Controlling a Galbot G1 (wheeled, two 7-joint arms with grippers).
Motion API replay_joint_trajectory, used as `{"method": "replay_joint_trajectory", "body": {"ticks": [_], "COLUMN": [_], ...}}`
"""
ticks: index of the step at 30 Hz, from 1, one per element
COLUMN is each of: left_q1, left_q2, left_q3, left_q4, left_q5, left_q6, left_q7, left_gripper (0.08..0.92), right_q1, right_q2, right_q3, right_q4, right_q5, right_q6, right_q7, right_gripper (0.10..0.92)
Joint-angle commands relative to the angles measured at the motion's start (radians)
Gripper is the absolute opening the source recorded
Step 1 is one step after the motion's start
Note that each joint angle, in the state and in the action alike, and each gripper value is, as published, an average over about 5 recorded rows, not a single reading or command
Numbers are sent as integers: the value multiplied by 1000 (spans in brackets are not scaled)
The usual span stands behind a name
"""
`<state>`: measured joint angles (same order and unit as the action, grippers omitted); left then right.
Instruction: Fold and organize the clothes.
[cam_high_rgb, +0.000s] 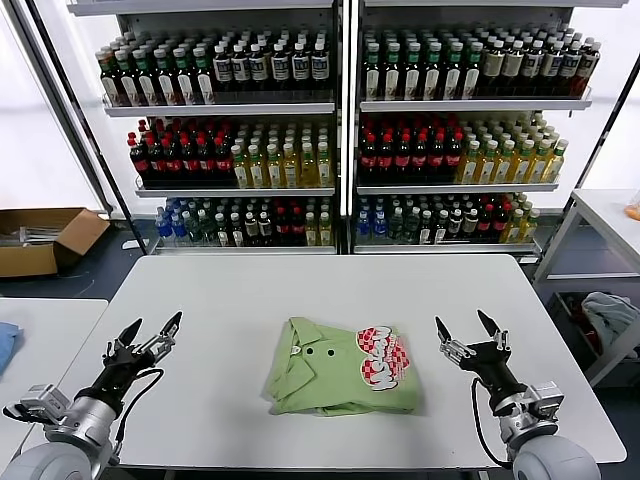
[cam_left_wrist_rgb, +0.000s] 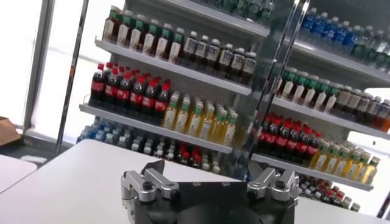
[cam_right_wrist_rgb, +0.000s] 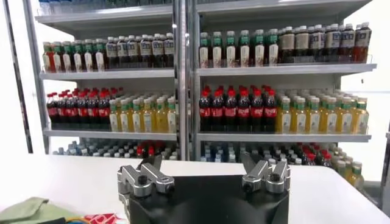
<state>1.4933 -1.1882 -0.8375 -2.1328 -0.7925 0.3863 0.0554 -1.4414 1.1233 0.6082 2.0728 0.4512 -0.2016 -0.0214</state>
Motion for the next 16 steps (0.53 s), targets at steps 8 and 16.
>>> {"method": "replay_joint_trajectory", "body": {"ticks": [8, 16], "left_q1": [13, 12], "left_q2": [-5, -13], "left_q3": [-3, 2], "left_q4": [5, 5], "left_q5": [28, 24], "left_q6": [-14, -12], "left_q7": [23, 12], "left_gripper": [823, 823], "right_q1": [-23, -38], "right_q2": [12, 13], "right_q3": [25, 23], "right_q4": [4, 18], "right_q5": [2, 2], "right_q6": [-10, -8], "right_q7": [-20, -25], "right_gripper": [823, 823]}}
